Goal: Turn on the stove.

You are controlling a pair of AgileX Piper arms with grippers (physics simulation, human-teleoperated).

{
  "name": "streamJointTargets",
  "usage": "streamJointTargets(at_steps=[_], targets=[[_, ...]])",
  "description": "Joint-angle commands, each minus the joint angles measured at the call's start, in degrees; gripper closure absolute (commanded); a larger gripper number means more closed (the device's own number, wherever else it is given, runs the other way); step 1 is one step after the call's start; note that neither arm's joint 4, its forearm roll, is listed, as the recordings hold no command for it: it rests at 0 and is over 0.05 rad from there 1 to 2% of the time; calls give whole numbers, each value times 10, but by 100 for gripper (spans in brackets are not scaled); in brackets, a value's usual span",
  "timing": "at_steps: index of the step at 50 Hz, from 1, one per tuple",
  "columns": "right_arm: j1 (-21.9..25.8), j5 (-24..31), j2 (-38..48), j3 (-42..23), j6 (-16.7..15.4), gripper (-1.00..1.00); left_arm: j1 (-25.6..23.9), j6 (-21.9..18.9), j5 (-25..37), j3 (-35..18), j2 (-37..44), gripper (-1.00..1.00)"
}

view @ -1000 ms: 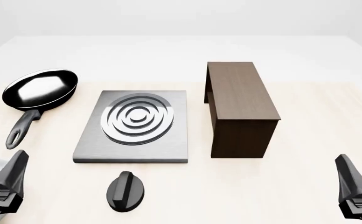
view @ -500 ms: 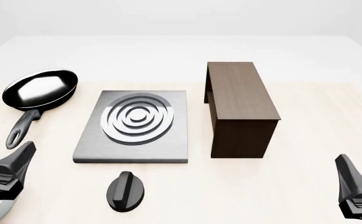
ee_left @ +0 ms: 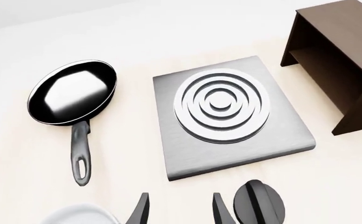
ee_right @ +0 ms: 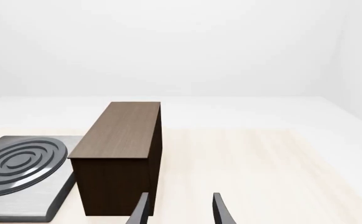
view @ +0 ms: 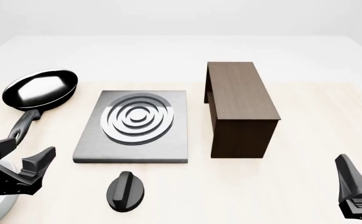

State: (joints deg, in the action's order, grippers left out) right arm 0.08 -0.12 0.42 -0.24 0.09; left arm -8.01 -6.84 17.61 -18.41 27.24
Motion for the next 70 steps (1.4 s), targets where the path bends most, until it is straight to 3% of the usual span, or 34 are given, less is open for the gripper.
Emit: streamJointTargets(at_steps=[1,4,31,45,70], targets=[[0,0,0,0,0,-100,-10,-11,0,-3,46,-100],[0,0,0,0,1,-100,-5,-30,-11,6,60,-100],[0,0,0,0,0,-100,-31,-70,-71,32,164,-100],[1,0,0,0,-1,-100,-46,-62,-147,50,259,-100],[1,0,0,0,-3,-100,-78,-66,-238,96,329,-100]])
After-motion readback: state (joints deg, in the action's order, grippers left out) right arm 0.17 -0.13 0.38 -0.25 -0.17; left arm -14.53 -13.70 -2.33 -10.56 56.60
